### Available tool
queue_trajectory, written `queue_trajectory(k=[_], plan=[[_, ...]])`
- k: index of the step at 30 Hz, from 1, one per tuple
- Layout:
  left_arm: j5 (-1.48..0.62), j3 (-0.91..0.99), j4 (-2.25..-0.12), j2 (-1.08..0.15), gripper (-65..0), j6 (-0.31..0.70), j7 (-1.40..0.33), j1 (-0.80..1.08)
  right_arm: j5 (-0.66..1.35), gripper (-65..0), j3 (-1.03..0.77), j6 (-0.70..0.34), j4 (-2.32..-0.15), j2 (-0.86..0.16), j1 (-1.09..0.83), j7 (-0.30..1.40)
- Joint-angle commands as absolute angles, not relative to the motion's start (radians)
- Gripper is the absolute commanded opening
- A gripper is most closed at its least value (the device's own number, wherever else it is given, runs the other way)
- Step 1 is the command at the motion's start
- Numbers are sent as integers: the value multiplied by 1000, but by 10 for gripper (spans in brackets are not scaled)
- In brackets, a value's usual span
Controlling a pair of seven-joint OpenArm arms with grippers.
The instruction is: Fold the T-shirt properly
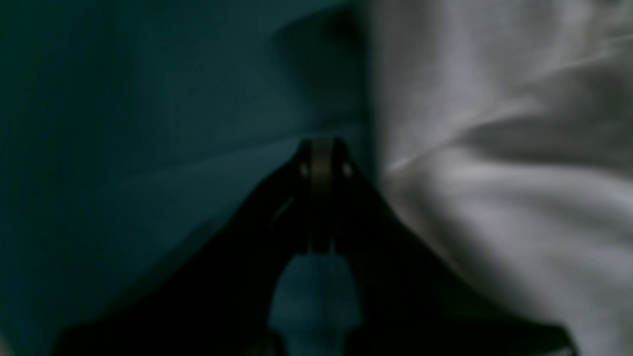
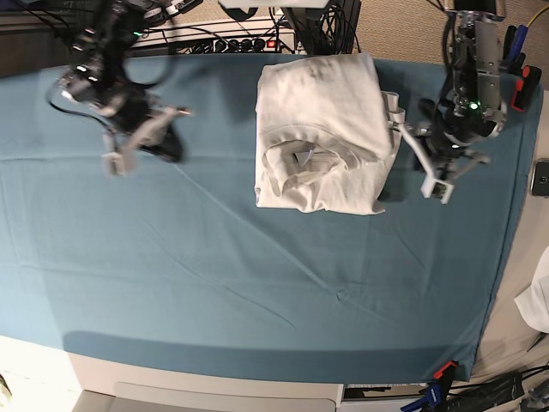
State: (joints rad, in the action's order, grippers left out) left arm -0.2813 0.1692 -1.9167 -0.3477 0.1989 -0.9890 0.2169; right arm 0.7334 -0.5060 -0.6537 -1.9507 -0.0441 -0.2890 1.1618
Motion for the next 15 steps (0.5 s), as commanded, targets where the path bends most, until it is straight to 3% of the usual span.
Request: queue_trajectory(k=[1,8,15], plan=[[-270,198,-1945,-382,-650,188,-987,223,759,-650,-540,-657,-1969,-69,-308,1142],[-389,489,-2037,-454,-650,194,-1043,443,809,-650,-796,-645,-1969,-173,-493,1152],[-775,644,-2040,-408,-650,384,-1114,781,843,-650,-897,-643,-1969,-174,-717,1176]])
